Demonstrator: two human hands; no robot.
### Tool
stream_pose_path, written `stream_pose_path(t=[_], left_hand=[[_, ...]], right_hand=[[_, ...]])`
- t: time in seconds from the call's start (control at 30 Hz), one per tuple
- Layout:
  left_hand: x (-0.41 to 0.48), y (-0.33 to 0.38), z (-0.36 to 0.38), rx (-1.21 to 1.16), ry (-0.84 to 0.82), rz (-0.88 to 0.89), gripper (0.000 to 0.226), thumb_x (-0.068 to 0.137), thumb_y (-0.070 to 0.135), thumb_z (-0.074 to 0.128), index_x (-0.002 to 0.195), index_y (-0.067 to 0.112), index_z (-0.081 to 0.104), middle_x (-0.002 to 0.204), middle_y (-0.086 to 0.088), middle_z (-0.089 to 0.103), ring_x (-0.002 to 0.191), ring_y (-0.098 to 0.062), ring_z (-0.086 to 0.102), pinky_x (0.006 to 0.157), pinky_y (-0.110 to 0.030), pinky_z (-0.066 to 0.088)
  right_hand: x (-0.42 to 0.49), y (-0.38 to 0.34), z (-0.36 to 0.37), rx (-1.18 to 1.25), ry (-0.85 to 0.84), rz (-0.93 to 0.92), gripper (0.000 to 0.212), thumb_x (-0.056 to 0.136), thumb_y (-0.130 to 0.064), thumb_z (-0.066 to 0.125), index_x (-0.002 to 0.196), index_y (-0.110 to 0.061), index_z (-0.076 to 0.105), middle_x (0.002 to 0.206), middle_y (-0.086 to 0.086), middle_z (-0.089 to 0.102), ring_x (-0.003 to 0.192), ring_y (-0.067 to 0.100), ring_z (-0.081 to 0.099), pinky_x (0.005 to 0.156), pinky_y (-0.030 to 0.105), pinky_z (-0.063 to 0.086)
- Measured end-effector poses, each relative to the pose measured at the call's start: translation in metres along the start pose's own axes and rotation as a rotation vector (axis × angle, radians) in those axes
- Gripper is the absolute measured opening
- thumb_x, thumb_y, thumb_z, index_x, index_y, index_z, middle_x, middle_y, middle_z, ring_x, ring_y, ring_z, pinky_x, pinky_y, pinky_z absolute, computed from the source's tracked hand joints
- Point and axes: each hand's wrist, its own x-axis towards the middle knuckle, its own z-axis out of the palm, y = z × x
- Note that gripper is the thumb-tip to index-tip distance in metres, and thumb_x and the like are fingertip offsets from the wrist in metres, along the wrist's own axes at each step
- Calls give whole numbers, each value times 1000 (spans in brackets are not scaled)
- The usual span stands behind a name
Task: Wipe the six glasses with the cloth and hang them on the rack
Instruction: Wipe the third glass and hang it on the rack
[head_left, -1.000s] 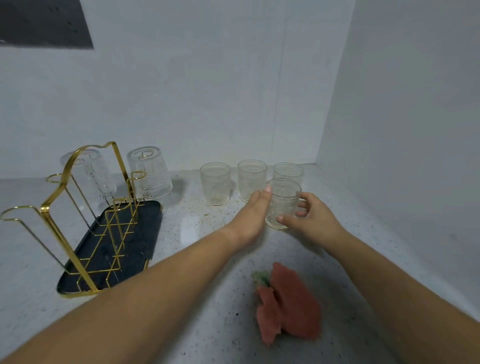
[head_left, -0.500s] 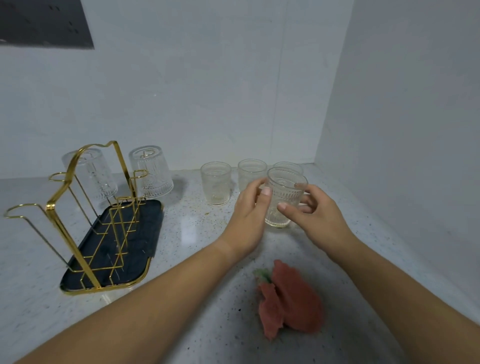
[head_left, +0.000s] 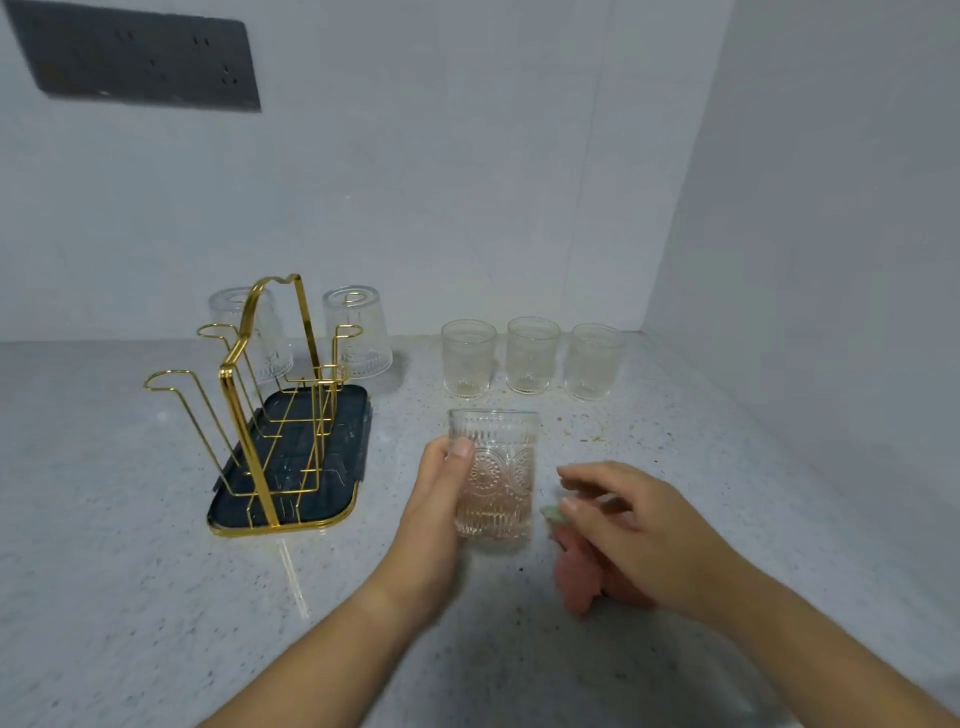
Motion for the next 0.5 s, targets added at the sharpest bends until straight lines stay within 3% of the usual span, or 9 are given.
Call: stream_pose_path(t=[0.1,0.2,0.27,0.33,0.4,0.5], left_hand=[[-11,-9,-7,-32,28,-30,75,69,69,68,121,15,62,108,-11,74,97,-19,72,93,-46,54],[-22,-11,-6,-26,21,-65,76,79,67,65,130,11,61,122,-20,71,107,-30,72,96,-51,55],[-26,-13,-5,9,-3,-73,67,88,63,62,131,11,60,125,-21,70,113,-34,71,98,-52,56],[-29,-15,-5,37,-21,-76,63,88,60,58,131,13,61,125,-19,71,116,-34,71,102,-54,55],[-32,-13,-5,32,-30,-81,63,88,60,58,132,15,61,125,-15,73,117,-33,71,103,-55,55],[-33,-11,-6,14,-10,-86,66,85,64,59,133,19,63,126,-15,73,116,-35,71,100,-56,56]], right_hand=[[-16,19,4,-295,-63,-17,57,96,-61,52,143,-29,54,147,-16,53,137,3,42,109,12,28],[-27,28,16,-379,-191,-15,78,95,-68,46,161,-36,18,167,-22,12,156,3,7,125,23,10],[-29,32,27,-412,-168,-43,73,98,-66,43,160,-42,14,168,-20,2,157,5,0,127,26,2],[-28,34,32,-407,-88,-80,53,103,-59,36,154,-49,28,168,-17,10,158,8,5,127,27,-1],[-27,32,34,-315,-48,-53,42,105,-55,33,145,-51,46,166,-17,23,156,8,18,129,30,7],[-24,12,34,203,57,89,35,106,-47,38,117,-48,71,142,-12,63,132,13,59,114,36,45]])
